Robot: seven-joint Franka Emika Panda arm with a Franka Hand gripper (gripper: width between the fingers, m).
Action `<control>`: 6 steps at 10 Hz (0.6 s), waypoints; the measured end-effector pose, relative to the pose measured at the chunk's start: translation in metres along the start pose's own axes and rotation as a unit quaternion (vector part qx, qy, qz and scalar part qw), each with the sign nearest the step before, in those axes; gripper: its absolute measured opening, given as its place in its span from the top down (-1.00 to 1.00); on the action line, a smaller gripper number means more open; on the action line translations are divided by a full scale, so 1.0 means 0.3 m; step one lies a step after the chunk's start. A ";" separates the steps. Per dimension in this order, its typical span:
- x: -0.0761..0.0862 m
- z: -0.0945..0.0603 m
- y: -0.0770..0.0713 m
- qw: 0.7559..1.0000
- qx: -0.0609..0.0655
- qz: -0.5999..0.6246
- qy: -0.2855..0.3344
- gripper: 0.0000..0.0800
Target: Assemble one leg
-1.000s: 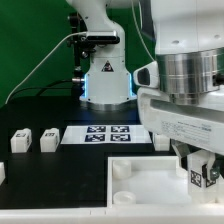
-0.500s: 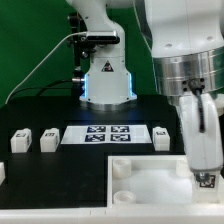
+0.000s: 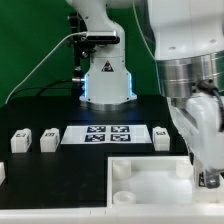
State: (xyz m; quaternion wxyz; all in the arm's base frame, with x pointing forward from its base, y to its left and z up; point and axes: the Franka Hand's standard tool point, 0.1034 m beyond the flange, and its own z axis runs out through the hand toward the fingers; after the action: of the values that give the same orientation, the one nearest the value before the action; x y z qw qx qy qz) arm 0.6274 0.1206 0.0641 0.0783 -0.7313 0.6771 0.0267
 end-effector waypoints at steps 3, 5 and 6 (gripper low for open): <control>-0.021 -0.038 0.006 0.976 0.007 -0.216 -0.001 -0.61; -0.017 -0.036 0.009 0.954 0.007 -0.300 0.000 -0.62; -0.015 -0.036 0.009 0.937 0.007 -0.349 0.001 -0.62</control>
Offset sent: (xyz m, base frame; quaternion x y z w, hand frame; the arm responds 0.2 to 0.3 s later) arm -0.0177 0.0095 0.0054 0.0179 0.0124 -0.3918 0.9198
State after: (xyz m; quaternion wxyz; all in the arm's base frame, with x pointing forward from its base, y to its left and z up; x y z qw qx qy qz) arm 0.6238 0.1232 0.0751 0.0874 -0.9210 0.3795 -0.0074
